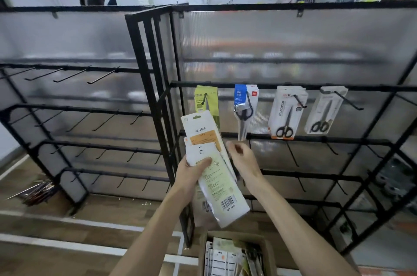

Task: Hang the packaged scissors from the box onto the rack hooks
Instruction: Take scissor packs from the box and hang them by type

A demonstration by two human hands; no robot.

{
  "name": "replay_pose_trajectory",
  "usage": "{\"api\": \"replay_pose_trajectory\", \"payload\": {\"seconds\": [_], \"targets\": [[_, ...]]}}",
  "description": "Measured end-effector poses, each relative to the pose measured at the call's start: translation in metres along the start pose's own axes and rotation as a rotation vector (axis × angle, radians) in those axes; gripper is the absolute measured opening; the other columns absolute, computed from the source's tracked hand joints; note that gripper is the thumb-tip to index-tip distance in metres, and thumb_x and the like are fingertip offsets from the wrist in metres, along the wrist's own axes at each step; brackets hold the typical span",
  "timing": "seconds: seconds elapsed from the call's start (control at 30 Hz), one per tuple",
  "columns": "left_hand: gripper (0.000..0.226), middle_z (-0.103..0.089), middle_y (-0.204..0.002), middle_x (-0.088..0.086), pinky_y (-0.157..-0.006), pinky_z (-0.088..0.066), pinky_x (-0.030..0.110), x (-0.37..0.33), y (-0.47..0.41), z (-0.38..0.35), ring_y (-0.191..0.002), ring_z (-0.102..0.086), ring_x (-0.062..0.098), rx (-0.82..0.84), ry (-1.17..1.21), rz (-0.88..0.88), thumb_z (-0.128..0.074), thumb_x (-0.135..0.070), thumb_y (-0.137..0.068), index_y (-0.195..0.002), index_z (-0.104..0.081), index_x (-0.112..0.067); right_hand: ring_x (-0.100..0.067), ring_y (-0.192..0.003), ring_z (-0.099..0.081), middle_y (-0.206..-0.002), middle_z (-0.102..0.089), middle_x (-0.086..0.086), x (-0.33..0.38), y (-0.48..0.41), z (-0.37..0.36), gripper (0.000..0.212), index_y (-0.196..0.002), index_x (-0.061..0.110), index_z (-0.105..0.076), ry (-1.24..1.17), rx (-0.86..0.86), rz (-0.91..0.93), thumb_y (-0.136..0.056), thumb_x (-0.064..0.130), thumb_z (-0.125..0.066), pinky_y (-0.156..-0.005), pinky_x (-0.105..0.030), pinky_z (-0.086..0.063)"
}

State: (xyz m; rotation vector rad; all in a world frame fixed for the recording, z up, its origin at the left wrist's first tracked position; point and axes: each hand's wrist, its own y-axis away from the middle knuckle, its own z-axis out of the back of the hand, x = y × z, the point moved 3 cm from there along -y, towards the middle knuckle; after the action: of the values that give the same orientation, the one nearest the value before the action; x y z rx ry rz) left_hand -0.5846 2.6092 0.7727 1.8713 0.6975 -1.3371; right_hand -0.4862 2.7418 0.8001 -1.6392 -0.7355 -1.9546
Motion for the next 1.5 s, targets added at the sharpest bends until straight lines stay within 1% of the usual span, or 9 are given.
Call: {"api": "replay_pose_trajectory", "payload": {"seconds": [0.17, 0.33, 0.57, 0.7, 1.03, 1.13, 1.23, 1.37, 1.5], "targets": [[0.029, -0.079, -0.100, 0.008, -0.063, -0.061, 0.032, -0.010, -0.001, 0.004, -0.084, -0.077, 0.024, 0.031, -0.053, -0.021, -0.072, 0.001, -0.089, -0.114, -0.064, -0.011, -0.023, -0.102, -0.069, -0.106, -0.070, -0.006, 0.001, -0.012, 0.003, 0.039, -0.108, 0.014, -0.055, -0.217, 0.096, -0.165, -0.080, 0.014, -0.083, -0.094, -0.044, -0.055], [0.027, -0.079, -0.098, 0.006, -0.060, -0.061, 0.030, -0.009, -0.011, 0.029, -0.081, -0.078, 0.020, -0.048, -0.043, -0.018, -0.073, -0.001, -0.089, -0.111, -0.064, -0.012, -0.019, -0.099, -0.066, -0.107, -0.071, -0.005, 0.021, -0.029, 0.008, 0.007, -0.103, 0.017, -0.064, -0.028, -0.023, -0.015, -0.098, 0.020, -0.063, -0.092, -0.041, -0.053], [0.032, -0.076, -0.108, 0.016, -0.084, -0.061, 0.056, -0.001, -0.033, 0.077, -0.093, -0.075, 0.035, -0.132, -0.021, -0.027, -0.076, -0.002, -0.086, -0.115, -0.063, -0.008, -0.026, -0.099, -0.065, -0.106, -0.070, -0.012, 0.037, -0.055, -0.031, 0.019, -0.108, 0.004, -0.063, 0.143, -0.060, 0.100, -0.101, 0.020, -0.056, -0.082, -0.034, -0.053], [0.029, -0.078, -0.103, 0.013, -0.075, -0.064, 0.047, -0.001, -0.047, 0.091, -0.090, -0.076, 0.034, -0.086, -0.030, -0.035, -0.073, 0.000, -0.088, -0.114, -0.064, -0.008, -0.014, -0.082, -0.060, -0.091, -0.064, -0.002, 0.043, -0.081, -0.051, 0.015, -0.100, 0.006, -0.060, 0.073, -0.114, 0.062, -0.103, 0.019, -0.053, -0.060, -0.021, -0.042], [0.038, -0.078, -0.104, 0.008, -0.073, -0.063, 0.041, -0.003, -0.081, 0.098, -0.090, -0.077, 0.027, -0.051, -0.024, 0.022, -0.078, -0.004, -0.085, -0.119, -0.061, -0.007, -0.019, -0.098, -0.065, -0.102, -0.070, -0.004, 0.026, -0.111, -0.067, 0.016, -0.104, 0.009, -0.062, 0.110, -0.190, 0.088, -0.102, 0.024, -0.055, -0.085, -0.034, -0.052], [0.036, -0.077, -0.108, 0.009, -0.084, -0.062, 0.047, -0.005, -0.086, 0.096, -0.095, -0.076, 0.027, -0.020, -0.030, 0.020, -0.077, -0.004, -0.086, -0.119, -0.063, -0.008, -0.016, -0.085, -0.062, -0.098, -0.069, -0.012, 0.018, -0.112, -0.069, 0.017, -0.103, 0.002, -0.063, 0.114, -0.194, 0.097, -0.102, 0.016, -0.054, -0.071, -0.024, -0.047], [0.036, -0.078, -0.105, 0.005, -0.087, -0.061, 0.050, -0.006, -0.088, 0.096, -0.095, -0.076, 0.026, -0.009, -0.032, 0.035, -0.076, -0.006, -0.086, -0.120, -0.063, -0.009, -0.029, -0.081, -0.061, -0.095, -0.065, -0.025, 0.016, -0.118, -0.069, 0.025, -0.098, -0.006, -0.061, 0.148, -0.254, 0.094, -0.101, 0.017, -0.055, -0.069, -0.037, -0.047], [0.036, -0.078, -0.106, 0.006, -0.089, -0.060, 0.051, -0.009, -0.089, 0.098, -0.095, -0.076, 0.027, 0.018, -0.056, 0.037, -0.077, -0.007, -0.086, -0.120, -0.064, -0.009, -0.018, -0.067, -0.046, -0.070, -0.048, -0.008, 0.029, -0.134, -0.074, 0.026, -0.076, 0.007, -0.050, 0.175, -0.286, 0.045, -0.100, 0.018, -0.055, -0.060, -0.030, -0.034], [0.034, -0.079, -0.099, 0.004, -0.070, -0.064, 0.036, -0.016, -0.087, 0.097, -0.088, -0.078, 0.024, 0.033, -0.063, 0.035, -0.078, -0.008, -0.085, -0.116, -0.064, -0.011, -0.019, -0.070, -0.053, -0.075, -0.055, -0.005, 0.039, -0.157, -0.078, 0.025, -0.081, 0.008, -0.056, 0.292, -0.319, -0.076, -0.101, 0.024, -0.054, -0.054, -0.025, -0.034]]}}
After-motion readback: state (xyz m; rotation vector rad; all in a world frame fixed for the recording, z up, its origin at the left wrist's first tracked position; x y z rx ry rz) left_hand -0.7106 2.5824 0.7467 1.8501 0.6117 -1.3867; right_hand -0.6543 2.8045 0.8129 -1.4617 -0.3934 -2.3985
